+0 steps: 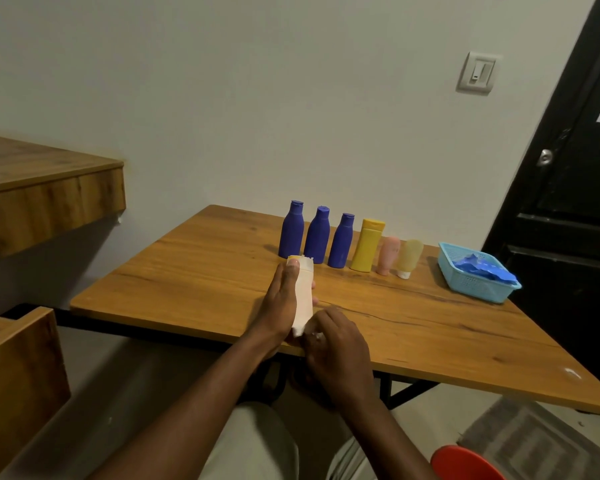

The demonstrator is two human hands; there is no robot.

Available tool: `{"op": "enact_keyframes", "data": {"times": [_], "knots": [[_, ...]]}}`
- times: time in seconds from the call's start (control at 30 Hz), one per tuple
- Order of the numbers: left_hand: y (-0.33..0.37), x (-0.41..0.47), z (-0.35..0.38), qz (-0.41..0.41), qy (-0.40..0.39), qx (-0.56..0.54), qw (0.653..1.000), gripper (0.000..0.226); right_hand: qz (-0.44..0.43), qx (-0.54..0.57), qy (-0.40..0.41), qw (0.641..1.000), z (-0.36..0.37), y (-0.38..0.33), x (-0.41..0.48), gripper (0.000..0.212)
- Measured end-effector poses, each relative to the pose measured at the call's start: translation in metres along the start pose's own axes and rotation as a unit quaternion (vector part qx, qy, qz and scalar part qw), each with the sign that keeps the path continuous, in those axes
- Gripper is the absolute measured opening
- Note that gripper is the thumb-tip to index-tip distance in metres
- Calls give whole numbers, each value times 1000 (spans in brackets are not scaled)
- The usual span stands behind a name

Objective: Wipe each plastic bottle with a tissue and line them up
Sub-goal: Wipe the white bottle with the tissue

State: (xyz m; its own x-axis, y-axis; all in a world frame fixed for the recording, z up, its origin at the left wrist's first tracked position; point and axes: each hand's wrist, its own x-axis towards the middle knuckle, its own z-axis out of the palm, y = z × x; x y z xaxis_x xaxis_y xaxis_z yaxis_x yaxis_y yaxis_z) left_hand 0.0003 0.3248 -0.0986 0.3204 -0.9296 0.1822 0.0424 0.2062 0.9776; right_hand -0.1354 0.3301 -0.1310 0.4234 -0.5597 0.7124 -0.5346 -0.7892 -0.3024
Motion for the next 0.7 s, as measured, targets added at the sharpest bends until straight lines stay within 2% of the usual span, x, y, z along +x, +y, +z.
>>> {"op": "enact_keyframes", "data": {"times": [0.1,0.27,0.37,0.47,0.57,0.7], "knots": [[2,-2,0,4,7,-11,1000,46,21,19,-1,1000,-1,3,1,29],[2,-2,1,5,-5,-1,1000,48,-22,7,2,1000,5,-2,-3,8],[2,-1,0,-1,-9,-1,1000,52,-54,22,8,998,7,-7,-4,12],[3,-4,1,2,-17,5,1000,50,1,79,-7,997,6,-5,-5,17],[6,-7,2,8,-21,1,1000,49,85,206,-17,975,0,1,-4,18],[7,-8,2,24,-10,-4,1000,42,132,282,-33,950,-8,3,1,17]]}}
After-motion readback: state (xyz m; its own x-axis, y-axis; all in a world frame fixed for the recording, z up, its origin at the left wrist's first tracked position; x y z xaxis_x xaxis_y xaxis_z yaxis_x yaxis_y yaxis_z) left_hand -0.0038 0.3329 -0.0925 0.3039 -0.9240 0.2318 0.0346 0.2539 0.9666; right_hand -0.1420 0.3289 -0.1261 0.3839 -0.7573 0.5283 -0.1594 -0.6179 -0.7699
